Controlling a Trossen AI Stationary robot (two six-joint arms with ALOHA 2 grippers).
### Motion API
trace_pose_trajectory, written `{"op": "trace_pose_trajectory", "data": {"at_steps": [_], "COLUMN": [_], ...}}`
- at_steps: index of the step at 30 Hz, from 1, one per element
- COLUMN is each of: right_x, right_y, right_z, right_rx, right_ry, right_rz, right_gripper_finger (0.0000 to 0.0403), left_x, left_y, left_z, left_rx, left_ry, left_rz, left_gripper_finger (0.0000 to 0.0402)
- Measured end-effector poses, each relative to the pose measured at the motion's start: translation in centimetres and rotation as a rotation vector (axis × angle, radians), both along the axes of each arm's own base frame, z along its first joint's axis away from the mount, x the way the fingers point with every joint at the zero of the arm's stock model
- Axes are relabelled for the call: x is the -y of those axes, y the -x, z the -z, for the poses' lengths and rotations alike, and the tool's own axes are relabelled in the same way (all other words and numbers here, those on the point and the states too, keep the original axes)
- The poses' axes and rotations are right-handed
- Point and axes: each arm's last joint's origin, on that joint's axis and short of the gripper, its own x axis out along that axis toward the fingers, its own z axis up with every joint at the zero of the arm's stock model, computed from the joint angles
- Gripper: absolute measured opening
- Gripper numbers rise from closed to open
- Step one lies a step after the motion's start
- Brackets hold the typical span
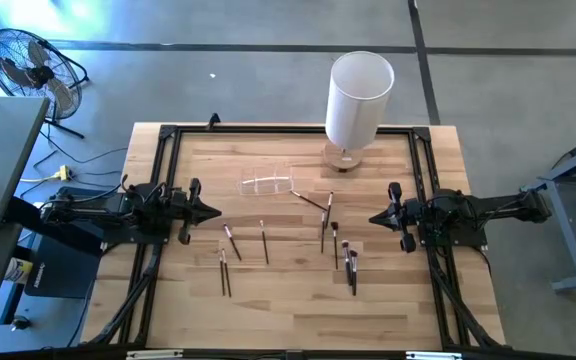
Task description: Put items in baskets/containers
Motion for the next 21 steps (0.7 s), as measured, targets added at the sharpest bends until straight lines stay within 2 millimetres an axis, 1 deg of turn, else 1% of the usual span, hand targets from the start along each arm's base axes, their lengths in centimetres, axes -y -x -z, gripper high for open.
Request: {"op": "trace_pose_trajectory", "data": {"at_steps": [17,21], "right_x": [0.00,0.00], "right_y": [0.00,0.00], "right_z": [0.00,0.01], "right_rx": [0.000,-0.001], "right_ry": [0.000,0.000], "right_rz": [0.000,0.000], "right_gripper_finger": [0.0003,0.0004], "left_x": [0.00,0.00], "left_y": [0.00,-0.04], "left_z": [-0.01,-0.27], "left_rx": [0.001,0.029], "left_ry": [0.000,0.000], "left_rz": [0.000,0.001], "left_gripper_finger": [0.0001,0.0001]}}
